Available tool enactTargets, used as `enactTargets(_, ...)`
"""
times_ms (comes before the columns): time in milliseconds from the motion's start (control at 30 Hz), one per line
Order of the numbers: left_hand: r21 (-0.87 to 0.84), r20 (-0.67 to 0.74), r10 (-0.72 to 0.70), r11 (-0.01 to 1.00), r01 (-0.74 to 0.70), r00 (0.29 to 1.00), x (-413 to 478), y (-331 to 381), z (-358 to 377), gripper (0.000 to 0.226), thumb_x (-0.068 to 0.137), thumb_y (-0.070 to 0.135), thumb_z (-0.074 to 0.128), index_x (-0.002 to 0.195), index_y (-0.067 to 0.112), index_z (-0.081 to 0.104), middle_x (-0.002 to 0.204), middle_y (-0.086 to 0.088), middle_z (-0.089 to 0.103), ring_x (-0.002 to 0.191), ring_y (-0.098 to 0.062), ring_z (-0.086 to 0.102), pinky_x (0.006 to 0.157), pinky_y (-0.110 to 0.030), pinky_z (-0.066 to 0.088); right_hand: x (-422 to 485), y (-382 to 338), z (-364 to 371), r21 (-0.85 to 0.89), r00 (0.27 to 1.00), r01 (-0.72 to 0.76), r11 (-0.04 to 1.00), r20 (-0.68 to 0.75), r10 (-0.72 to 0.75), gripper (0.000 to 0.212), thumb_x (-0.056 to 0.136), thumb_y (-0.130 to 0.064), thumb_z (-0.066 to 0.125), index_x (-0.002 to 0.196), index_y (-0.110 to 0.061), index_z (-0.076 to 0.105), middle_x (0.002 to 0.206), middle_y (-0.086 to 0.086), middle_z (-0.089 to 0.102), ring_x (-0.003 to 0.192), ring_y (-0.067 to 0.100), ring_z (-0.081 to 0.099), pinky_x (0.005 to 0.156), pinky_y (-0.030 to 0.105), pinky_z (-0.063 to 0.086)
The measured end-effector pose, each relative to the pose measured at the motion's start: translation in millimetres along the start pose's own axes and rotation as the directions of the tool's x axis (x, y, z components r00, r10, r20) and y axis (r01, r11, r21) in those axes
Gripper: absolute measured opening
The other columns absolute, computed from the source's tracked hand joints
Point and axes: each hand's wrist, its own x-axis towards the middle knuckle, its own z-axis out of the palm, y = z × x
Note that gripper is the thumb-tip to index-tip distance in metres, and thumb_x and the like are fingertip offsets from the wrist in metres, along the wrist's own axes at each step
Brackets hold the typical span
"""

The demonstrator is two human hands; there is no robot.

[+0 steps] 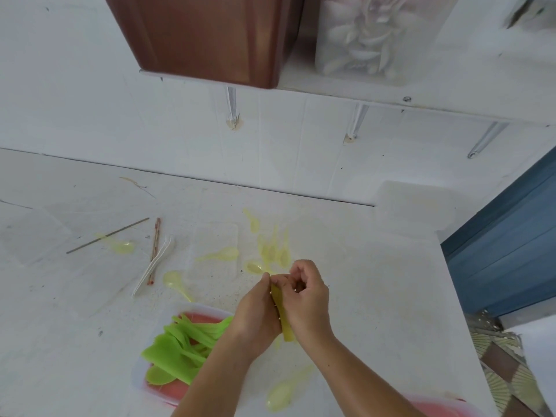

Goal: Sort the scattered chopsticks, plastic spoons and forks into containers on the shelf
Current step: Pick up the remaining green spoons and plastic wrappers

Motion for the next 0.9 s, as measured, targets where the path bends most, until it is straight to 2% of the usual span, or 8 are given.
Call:
enactTargets(100, 0.001, 0.011, -0.007, 1.000, 0.007, 1.000, 1.2, 2.0, -4.6, 0.052, 0.114, 0.030, 0.025, 0.131, 0.001, 0.063, 0.130, -0.020, 0.069, 0.125, -0.032, 0.065, 0.103, -0.052, 0.051, -0.1, 0.6, 3.1, -0.001, 0.999, 0.032, 0.999, -0.027, -0.032, 0.041, 0.083, -0.023, 0.086, 0.066, -0.018, 0.049, 0.062, -0.003, 0.050, 0.061, 0.015, 0.050, 0.058, 0.029, 0.047)
enactTargets(233, 0.026, 0.027, 0.010, 1.000, -0.011, 1.000, 4.7, 4.7, -6.8, 0.048, 0.113, 0.030, 0.031, 0.135, 0.001, 0.062, 0.135, -0.022, 0.066, 0.128, -0.035, 0.063, 0.114, -0.057, 0.043, 3.4, -0.3, 4.9, 0.050, 0.997, -0.040, 0.998, -0.063, 0.043, 0.042, 0.080, -0.023, 0.088, 0.064, -0.013, 0.050, 0.061, -0.009, 0.054, 0.065, 0.006, 0.058, 0.061, 0.019, 0.043)
enactTargets(333, 0.045, 0.011, 0.046, 0.998, -0.046, 0.999, 6.1, 5.6, -6.5, 0.049, 0.113, 0.031, 0.030, 0.134, 0.001, 0.062, 0.134, -0.021, 0.067, 0.126, -0.033, 0.064, 0.110, -0.052, 0.048, 5.0, 0.5, 7.7, 0.066, 0.997, -0.055, 0.996, -0.058, 0.059, 0.043, 0.082, -0.023, 0.087, 0.062, -0.014, 0.050, 0.063, -0.008, 0.057, 0.067, 0.007, 0.059, 0.061, 0.019, 0.044)
enactTargets(467, 0.026, -0.021, 0.086, 0.996, -0.086, 0.996, 7.7, 6.9, -6.3, 0.047, 0.113, 0.029, 0.032, 0.134, -0.002, 0.060, 0.130, -0.023, 0.068, 0.120, -0.033, 0.067, 0.093, -0.043, 0.058, 4.7, 2.6, 10.6, -0.048, 0.993, 0.074, 0.996, -0.093, -0.079, 0.046, 0.086, -0.018, 0.082, 0.062, -0.028, 0.044, 0.070, -0.016, 0.056, 0.071, 0.008, 0.051, 0.061, 0.012, 0.038)
enactTargets(633, -0.005, -0.041, 0.119, 0.993, -0.119, 0.992, 10.2, 7.1, -7.9, 0.047, 0.112, 0.029, 0.035, 0.135, -0.005, 0.058, 0.130, -0.025, 0.067, 0.123, -0.039, 0.065, 0.104, -0.051, 0.052, 11.3, 3.9, 5.1, -0.126, 0.981, 0.190, 0.974, -0.021, -0.194, 0.038, 0.092, -0.013, 0.073, 0.068, -0.027, 0.047, 0.070, -0.020, 0.051, 0.068, 0.007, 0.047, 0.061, 0.012, 0.034)
enactTargets(700, 0.000, -0.050, 0.142, 0.990, -0.142, 0.989, 9.3, 8.0, -7.6, 0.046, 0.111, 0.029, 0.037, 0.134, -0.005, 0.059, 0.126, -0.025, 0.069, 0.112, -0.037, 0.069, 0.091, -0.047, 0.059, 15.2, 2.5, 0.3, -0.062, 0.994, 0.108, 0.992, 0.030, -0.106, 0.034, 0.094, -0.015, 0.073, 0.067, -0.021, 0.052, 0.064, -0.015, 0.049, 0.063, 0.008, 0.046, 0.059, 0.019, 0.038)
enactTargets(767, -0.001, -0.055, 0.152, 0.988, -0.152, 0.987, 8.7, 8.9, -7.0, 0.045, 0.112, 0.029, 0.038, 0.133, -0.003, 0.061, 0.122, -0.023, 0.071, 0.102, -0.034, 0.072, 0.079, -0.043, 0.059, 20.5, -3.5, -4.0, 0.012, 0.993, -0.067, 0.998, 0.095, 0.066, 0.030, 0.094, -0.019, 0.073, 0.068, -0.017, 0.058, 0.061, -0.008, 0.053, 0.059, 0.009, 0.050, 0.053, 0.030, 0.046)
enactTargets(900, -0.033, -0.062, 0.126, 0.991, -0.129, 0.990, 7.5, 8.4, -4.6, 0.044, 0.112, 0.031, 0.040, 0.132, 0.000, 0.063, 0.129, -0.026, 0.067, 0.107, -0.039, 0.071, 0.083, -0.046, 0.059, 24.3, -8.9, -5.7, 0.034, 0.967, -0.235, 0.971, 0.109, 0.230, 0.020, 0.087, -0.026, 0.081, 0.079, -0.020, 0.063, 0.069, -0.003, 0.065, 0.059, 0.011, 0.061, 0.053, 0.030, 0.054)
